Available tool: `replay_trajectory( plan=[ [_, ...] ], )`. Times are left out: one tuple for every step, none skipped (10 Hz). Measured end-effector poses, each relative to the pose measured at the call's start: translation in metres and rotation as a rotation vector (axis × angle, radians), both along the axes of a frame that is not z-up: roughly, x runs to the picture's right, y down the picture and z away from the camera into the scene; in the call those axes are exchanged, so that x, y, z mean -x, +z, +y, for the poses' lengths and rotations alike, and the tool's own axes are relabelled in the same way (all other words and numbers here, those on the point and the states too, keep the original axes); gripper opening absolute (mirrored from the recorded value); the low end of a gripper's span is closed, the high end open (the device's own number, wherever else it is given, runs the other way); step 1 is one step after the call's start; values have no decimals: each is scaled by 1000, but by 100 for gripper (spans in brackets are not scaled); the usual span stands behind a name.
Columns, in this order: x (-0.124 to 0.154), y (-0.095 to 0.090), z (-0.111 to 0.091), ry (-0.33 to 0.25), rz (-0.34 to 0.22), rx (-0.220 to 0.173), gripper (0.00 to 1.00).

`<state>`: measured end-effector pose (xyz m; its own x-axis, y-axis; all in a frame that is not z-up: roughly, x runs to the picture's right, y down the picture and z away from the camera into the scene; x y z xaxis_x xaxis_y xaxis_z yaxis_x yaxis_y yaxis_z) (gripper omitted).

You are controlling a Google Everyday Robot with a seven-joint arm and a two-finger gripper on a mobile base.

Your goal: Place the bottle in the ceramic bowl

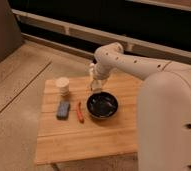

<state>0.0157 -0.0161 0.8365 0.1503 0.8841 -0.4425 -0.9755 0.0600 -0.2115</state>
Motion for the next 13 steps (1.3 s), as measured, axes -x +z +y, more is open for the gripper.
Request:
replay_trajectory(
  plan=[
    [-1, -5, 6, -1, 15, 6, 0],
    [5, -15, 19, -1, 23, 21, 0],
    [13, -20, 27, -6, 17, 30, 0],
    [20, -24, 36, -11, 10, 43, 0],
    [20, -25, 39, -11, 9, 50, 0],
    [19, -25, 39, -10, 11, 49, 0],
    [19, -25, 39, -10, 11, 49, 0],
    [21, -25, 39, -11, 9, 49, 0],
    [21, -25, 39, -12, 9, 51, 0],
    [18, -23, 46, -24, 22, 65, 0],
    [16, -21, 58, -41, 39, 87, 0],
    [16, -20, 73, -62, 57, 114, 0],
    [8, -20, 86, -80, 87, 135, 0]
  ],
)
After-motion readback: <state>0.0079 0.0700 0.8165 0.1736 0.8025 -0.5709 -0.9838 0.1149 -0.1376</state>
